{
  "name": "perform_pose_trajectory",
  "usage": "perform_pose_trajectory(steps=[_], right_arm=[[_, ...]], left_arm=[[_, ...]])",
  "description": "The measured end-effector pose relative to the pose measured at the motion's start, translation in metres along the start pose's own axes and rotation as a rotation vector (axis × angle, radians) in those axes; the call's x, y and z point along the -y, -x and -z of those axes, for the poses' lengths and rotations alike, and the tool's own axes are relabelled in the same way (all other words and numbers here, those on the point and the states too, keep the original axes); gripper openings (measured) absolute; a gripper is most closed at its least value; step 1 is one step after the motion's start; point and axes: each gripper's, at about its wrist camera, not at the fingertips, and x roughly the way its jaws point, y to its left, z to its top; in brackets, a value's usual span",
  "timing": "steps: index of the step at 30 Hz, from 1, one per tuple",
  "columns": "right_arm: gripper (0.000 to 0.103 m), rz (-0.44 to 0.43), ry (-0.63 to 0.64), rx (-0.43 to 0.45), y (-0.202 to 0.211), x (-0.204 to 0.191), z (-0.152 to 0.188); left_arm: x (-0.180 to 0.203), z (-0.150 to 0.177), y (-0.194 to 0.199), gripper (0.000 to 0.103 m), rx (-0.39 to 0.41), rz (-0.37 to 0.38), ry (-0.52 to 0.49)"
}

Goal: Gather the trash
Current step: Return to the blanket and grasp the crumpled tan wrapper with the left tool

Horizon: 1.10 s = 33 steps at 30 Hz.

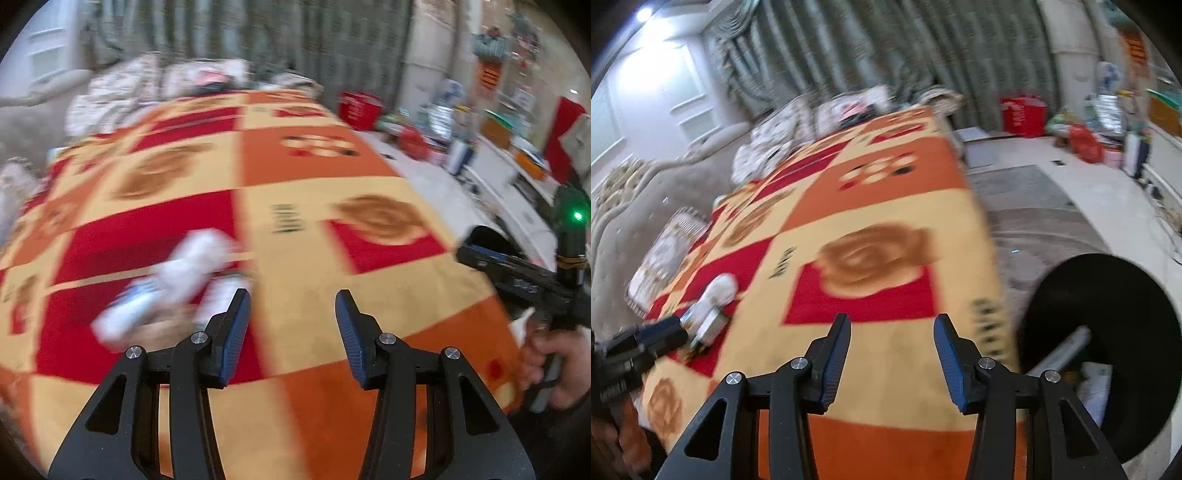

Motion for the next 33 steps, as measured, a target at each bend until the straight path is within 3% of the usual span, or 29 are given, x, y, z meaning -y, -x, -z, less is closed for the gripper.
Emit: perform_pose_trajectory(steps=[2,6,11,16,21,22,24,28,33], right_arm=[[0.045,-0.036,0.027,-0.023,-0.01,-0.018,0.004],[0.045,-0.066,0.082,-0.048,-0.025,-0.042,0.009],[0.045,-0.063,0.089,-0.068,-0.036,-0.05,0.011],[0.045,-0.056,0.085,-0.082,-0.038,-0.045,0.013],[0.045,-0.063,0.089,-0.081,-0.038,-0.046,0.011],[0.045,-0.067,0.09,-0.078,-0.037,-0.047,0.011],[0.045,-0.086,0.098,-0.064,-0.035,-0.054,0.01],[0.046,-0.161,0.133,-0.039,-0.031,-0.077,0.007],[0.061,-0.268,0.171,-0.057,-0.041,-0.124,0.015]], left_arm=[[-0.038,0.012,0.007,0.046,-0.008,-0.033,0.041],[-0.085,0.028,0.001,0.046,-0.054,-0.018,0.169],[-0.075,0.034,-0.009,0.046,-0.059,0.013,0.134],[-0.071,0.027,-0.019,0.046,-0.043,-0.045,0.13],[-0.076,0.028,-0.04,0.045,-0.106,-0.045,0.145],[-0.077,0.029,-0.04,0.044,-0.105,-0.048,0.15],[-0.079,0.029,-0.04,0.019,-0.1,-0.038,0.169],[-0.076,0.033,-0.029,0.013,-0.077,-0.045,0.167],[-0.072,0.045,0.01,0.013,-0.003,-0.09,0.201]])
